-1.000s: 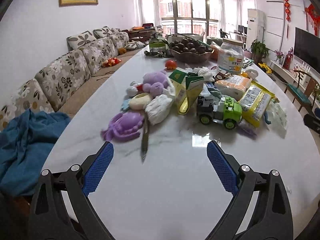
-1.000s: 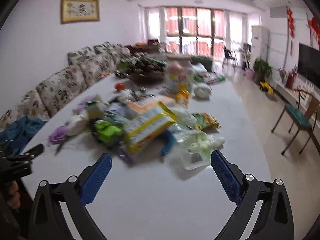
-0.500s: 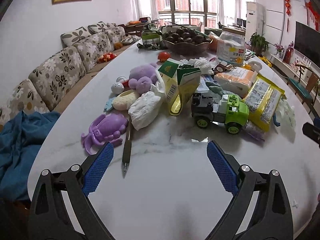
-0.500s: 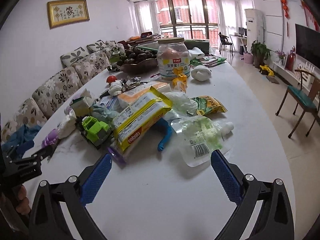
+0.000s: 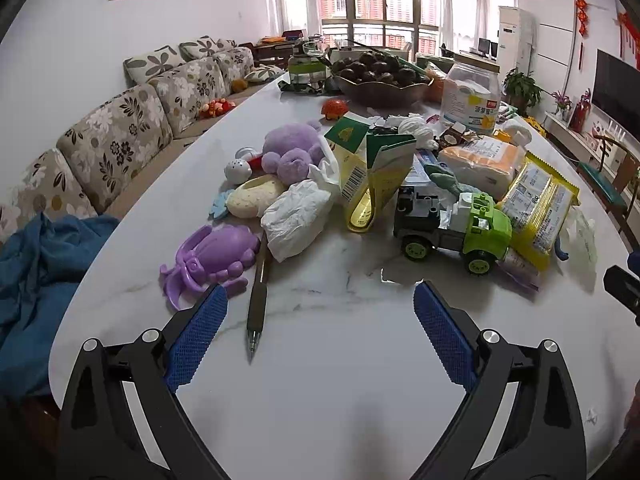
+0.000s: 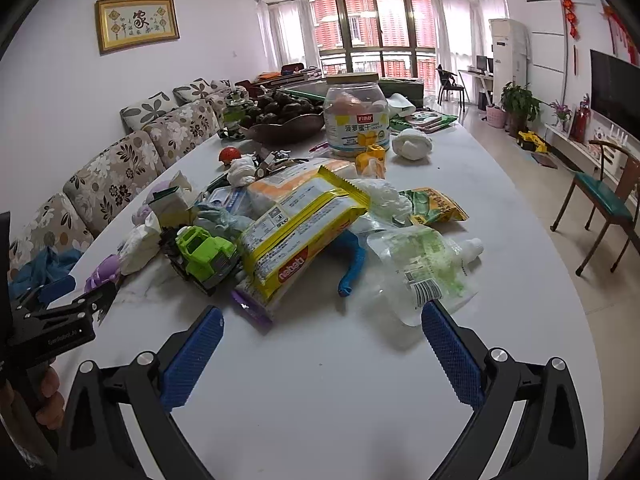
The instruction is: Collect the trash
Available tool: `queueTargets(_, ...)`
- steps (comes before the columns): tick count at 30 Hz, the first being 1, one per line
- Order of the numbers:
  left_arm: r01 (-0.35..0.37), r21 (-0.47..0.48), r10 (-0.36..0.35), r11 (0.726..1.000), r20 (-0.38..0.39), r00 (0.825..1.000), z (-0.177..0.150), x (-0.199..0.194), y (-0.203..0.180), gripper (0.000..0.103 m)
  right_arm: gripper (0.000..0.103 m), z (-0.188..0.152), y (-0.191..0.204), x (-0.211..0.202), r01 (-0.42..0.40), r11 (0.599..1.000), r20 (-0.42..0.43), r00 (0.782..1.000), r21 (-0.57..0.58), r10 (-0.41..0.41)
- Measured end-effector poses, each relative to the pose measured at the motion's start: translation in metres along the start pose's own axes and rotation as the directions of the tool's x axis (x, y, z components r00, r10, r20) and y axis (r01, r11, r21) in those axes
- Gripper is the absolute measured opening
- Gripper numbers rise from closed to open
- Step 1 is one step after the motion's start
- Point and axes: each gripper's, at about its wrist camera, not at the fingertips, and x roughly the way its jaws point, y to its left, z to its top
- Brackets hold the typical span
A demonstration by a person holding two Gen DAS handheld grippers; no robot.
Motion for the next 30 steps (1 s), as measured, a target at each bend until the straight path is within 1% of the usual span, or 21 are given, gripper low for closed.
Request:
queueTargets(6, 0.002, -0.005, -0.002, 1.000, 0.005, 1.000, 0.0013, -0.0001, 0.0012, 0.092, 0.098, -0.0005, -0.0010, -0.0017, 0.005, 1.000, 0.003, 1.000, 0.011, -0.005)
queueTargets(10, 0.011, -0.007, -0.010, 1.000, 0.010, 1.000, 0.0021, -0.0016, 0.0012, 0.092, 0.098, -0.0015, -0.0025, -0.0042, 0.024, 0.999, 0.016, 1.000, 0.024, -0.024)
queueTargets(15, 0.017, -0.004, -0.017, 1.000, 0.015, 1.000, 0.0033, -0.0035, 0.0009, 0.092, 0.098, -0.0024, -0.0035, -0.0050, 0.017, 0.999, 0.010, 1.000, 0.034, -0.018)
queueTargets(20, 0.033, -0.008, -0.032, 0.999, 0.012, 0.999, 0.0031, -0.0043, 0.0002, 0.092, 0.098, -0.0032, -0.0032, -0.0063, 0.028, 0.999, 0.018, 0.999, 0.033, -0.028)
queueTargets(25, 0.025, -0.005, -0.025, 1.000, 0.009, 1.000, 0.0022, -0.0034, 0.0007, 0.092, 0.098, -0.0037, -0.0029, -0.0071, 0.028, 0.999, 0.018, 0.999, 0.034, -0.028)
queueTargets(30, 0.043, -0.001, -0.043, 0.999, 0.001, 0.999, 0.0008, -0.0015, 0.0006, 0.092, 0.098, -0.0036, -0.0026, -0.0072, 0.029, 0.999, 0.018, 0.999, 0.034, -0.029)
